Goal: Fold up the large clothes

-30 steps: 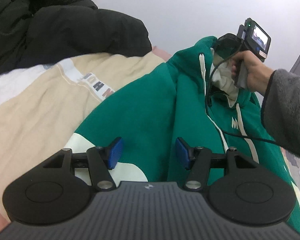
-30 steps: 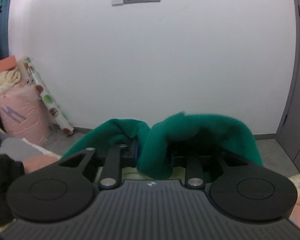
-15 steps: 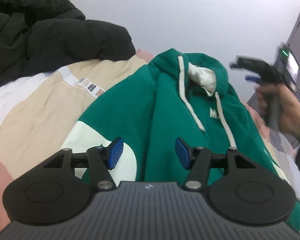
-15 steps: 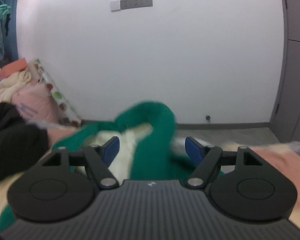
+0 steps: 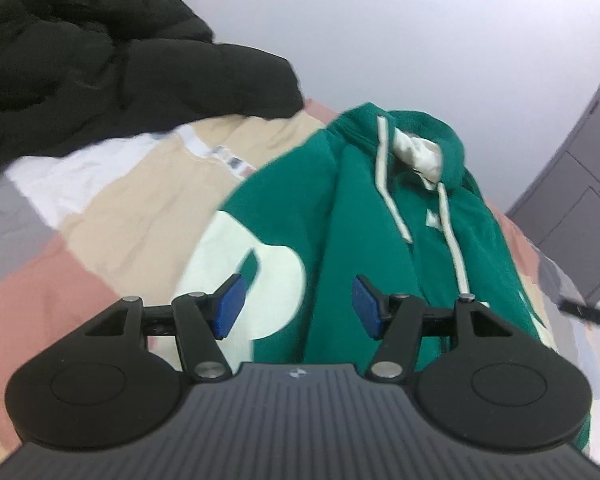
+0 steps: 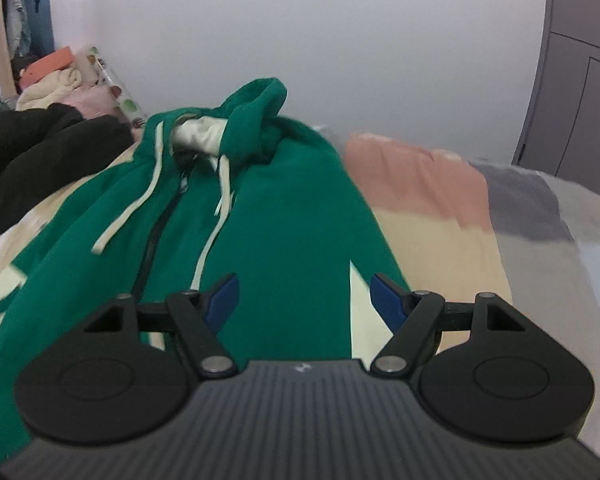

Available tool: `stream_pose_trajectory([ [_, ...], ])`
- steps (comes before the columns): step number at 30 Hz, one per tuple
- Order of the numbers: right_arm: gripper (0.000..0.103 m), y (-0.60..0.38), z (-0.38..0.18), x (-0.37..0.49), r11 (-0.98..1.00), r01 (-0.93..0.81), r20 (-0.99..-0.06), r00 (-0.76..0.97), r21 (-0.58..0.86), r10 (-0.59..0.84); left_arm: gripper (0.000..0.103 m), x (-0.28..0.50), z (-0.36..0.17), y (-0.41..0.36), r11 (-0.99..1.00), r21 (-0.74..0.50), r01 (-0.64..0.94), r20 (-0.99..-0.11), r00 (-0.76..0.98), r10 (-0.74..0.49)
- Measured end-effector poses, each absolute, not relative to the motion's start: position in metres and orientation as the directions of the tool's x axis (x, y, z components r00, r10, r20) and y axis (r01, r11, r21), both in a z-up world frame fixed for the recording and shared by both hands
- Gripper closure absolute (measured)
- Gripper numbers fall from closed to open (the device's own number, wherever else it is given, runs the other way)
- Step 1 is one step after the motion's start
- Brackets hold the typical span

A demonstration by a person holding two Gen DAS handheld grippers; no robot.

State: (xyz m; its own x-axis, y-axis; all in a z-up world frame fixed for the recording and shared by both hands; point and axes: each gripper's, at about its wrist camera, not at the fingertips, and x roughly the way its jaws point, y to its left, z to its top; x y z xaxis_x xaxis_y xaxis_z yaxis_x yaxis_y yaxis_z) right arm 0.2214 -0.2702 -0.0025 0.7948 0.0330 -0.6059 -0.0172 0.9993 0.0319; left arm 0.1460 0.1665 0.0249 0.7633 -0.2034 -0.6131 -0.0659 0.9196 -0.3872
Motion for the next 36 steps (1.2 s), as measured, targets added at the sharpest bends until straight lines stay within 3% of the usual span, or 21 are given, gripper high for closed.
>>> stream_pose_trajectory([
  [8, 0.029, -0.287, -0.027, 0.176, 0.998, -0.032, -0.654, 0.754, 0.055, 0.06, 0.031, 0.12, 0.024, 0.192, 0.893, -0.422, -0.159, -0.657, 0.732, -0.18],
  [12, 0.028, -0.309, -0.039, 0.165, 0.992, 0.056, -0.686, 0.726, 0.11, 0.035, 0.026, 0.116, 0.013, 0.197, 0.881, -0.419, -0.219, -0.686, 0.712, -0.15],
  [14, 0.015, -0.32, -0.041, 0.168, 0.985, 0.105, -0.692, 0.722, 0.135, 0.018, 0.026, 0.117, 0.006, 0.197, 0.876, -0.411, -0.251, -0.702, 0.7, -0.129],
  [20, 0.01, -0.328, -0.061, 0.177, 0.996, 0.086, -0.745, 0.666, 0.04, -0.028, 0.025, 0.122, -0.011, 0.196, 0.872, -0.336, -0.356, -0.757, 0.652, -0.026],
  [29, 0.01, -0.349, -0.077, 0.178, 0.978, 0.145, -0.782, 0.623, 0.152, 0.029, 0.025, 0.115, -0.031, 0.195, 0.811, -0.438, -0.388, -0.772, 0.625, -0.118],
  [36, 0.008, -0.357, -0.089, 0.175, 0.931, 0.196, -0.802, 0.579, 0.309, 0.144, 0.03, 0.105, -0.034, 0.183, 0.824, -0.424, -0.375, -0.761, 0.641, -0.1],
])
